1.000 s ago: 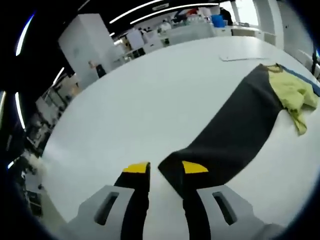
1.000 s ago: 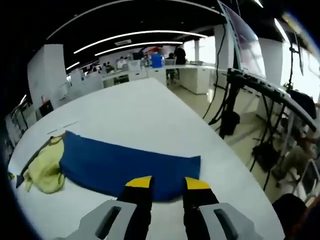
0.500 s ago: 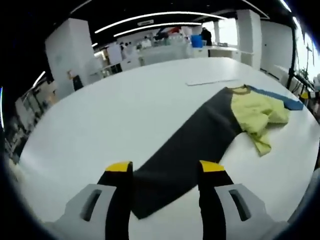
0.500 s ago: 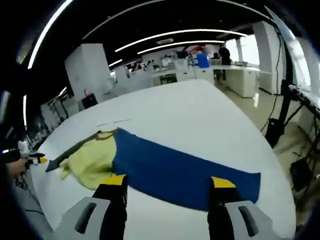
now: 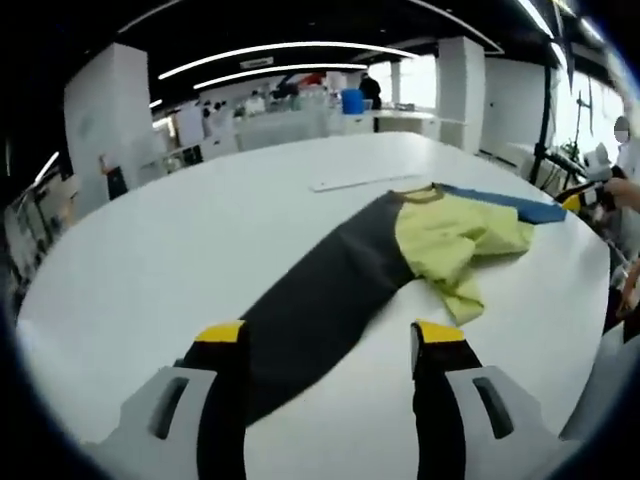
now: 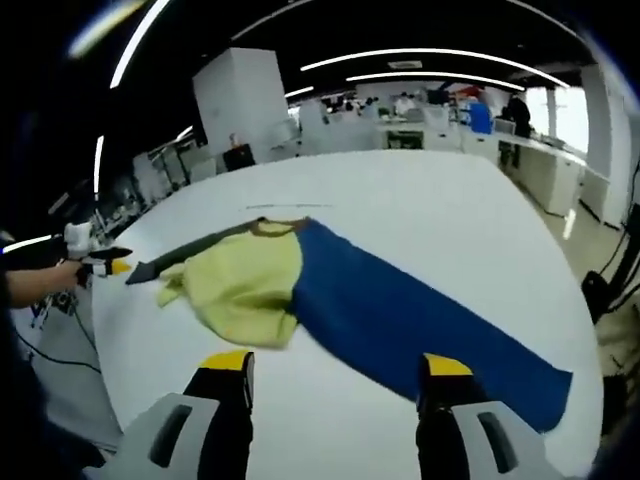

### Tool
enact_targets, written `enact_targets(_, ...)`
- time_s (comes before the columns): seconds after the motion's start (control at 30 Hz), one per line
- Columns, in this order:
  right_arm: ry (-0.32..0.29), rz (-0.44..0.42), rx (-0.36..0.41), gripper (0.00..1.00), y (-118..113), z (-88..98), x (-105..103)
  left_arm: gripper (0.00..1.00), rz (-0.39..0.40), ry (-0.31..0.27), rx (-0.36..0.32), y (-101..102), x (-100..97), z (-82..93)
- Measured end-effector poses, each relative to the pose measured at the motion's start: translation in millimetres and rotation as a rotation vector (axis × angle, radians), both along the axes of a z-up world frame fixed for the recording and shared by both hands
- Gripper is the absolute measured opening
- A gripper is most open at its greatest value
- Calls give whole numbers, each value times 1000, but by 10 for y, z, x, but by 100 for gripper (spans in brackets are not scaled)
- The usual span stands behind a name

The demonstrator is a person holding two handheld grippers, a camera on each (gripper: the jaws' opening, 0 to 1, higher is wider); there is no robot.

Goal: Fold the garment on the visible template until the final outline fits inside the template.

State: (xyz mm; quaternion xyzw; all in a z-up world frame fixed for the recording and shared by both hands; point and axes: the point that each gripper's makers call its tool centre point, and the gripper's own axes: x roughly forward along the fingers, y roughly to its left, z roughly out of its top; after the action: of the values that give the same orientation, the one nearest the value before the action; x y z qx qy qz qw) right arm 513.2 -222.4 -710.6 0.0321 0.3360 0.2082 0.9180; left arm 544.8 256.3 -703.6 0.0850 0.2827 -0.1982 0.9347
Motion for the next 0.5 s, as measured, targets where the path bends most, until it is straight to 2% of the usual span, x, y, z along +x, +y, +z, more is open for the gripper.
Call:
enact_targets(0.23,16,101,35,62,301,-71,-9,58,-68,33,-30,-324,-129,-138)
enact_targets(0.5,18,162,50,58,524,-126,6,55,-131,33,-86,-703,-183,-172)
